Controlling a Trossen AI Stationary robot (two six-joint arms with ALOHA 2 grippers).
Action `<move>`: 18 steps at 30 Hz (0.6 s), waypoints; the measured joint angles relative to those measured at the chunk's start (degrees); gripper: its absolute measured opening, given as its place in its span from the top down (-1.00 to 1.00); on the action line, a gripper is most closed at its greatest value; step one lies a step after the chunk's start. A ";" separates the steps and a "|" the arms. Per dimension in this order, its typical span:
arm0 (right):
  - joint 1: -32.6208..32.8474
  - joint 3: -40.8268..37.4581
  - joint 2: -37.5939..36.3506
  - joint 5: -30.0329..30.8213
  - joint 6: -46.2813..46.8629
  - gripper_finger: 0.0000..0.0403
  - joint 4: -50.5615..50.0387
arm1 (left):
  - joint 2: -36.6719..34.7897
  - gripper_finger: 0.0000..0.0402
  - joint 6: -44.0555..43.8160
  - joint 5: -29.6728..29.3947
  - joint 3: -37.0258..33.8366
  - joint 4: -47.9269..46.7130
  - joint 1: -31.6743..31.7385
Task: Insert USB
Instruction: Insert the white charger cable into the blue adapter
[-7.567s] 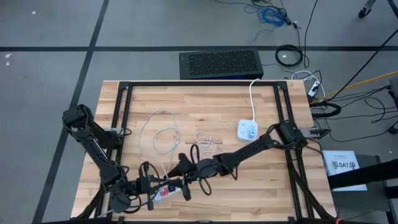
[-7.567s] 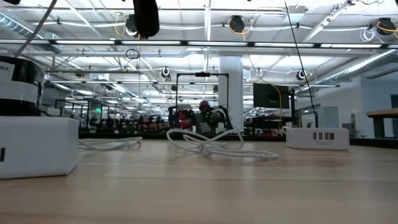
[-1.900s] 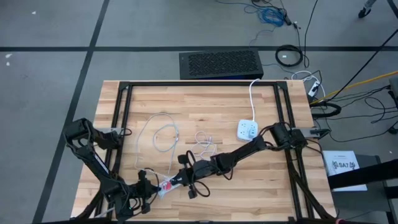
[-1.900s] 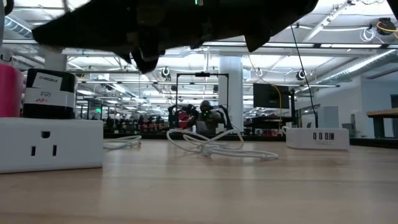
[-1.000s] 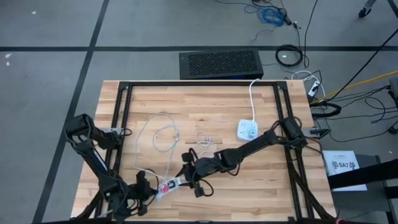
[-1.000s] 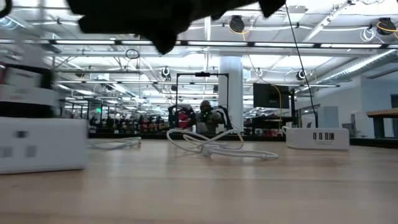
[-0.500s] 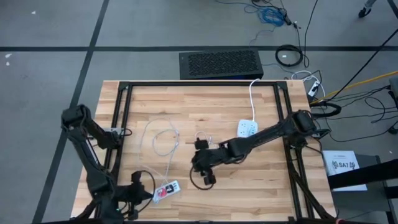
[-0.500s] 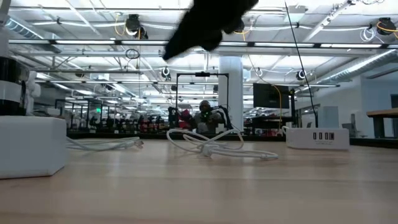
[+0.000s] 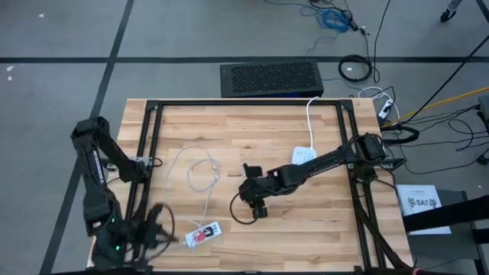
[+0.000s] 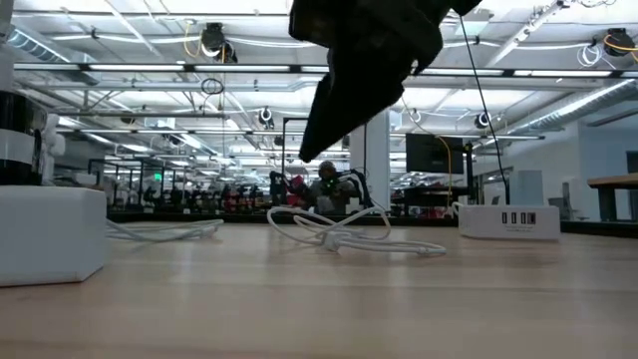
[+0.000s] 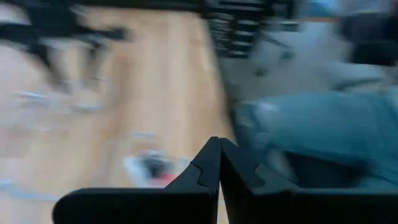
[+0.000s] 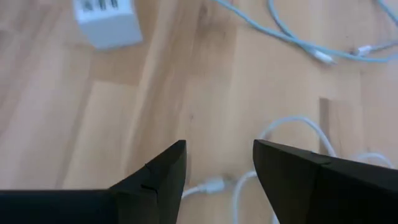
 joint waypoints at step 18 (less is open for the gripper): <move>-3.73 -0.14 -0.02 -5.12 1.67 0.11 -16.45 | -8.77 0.95 11.87 -2.73 -1.39 -27.00 27.70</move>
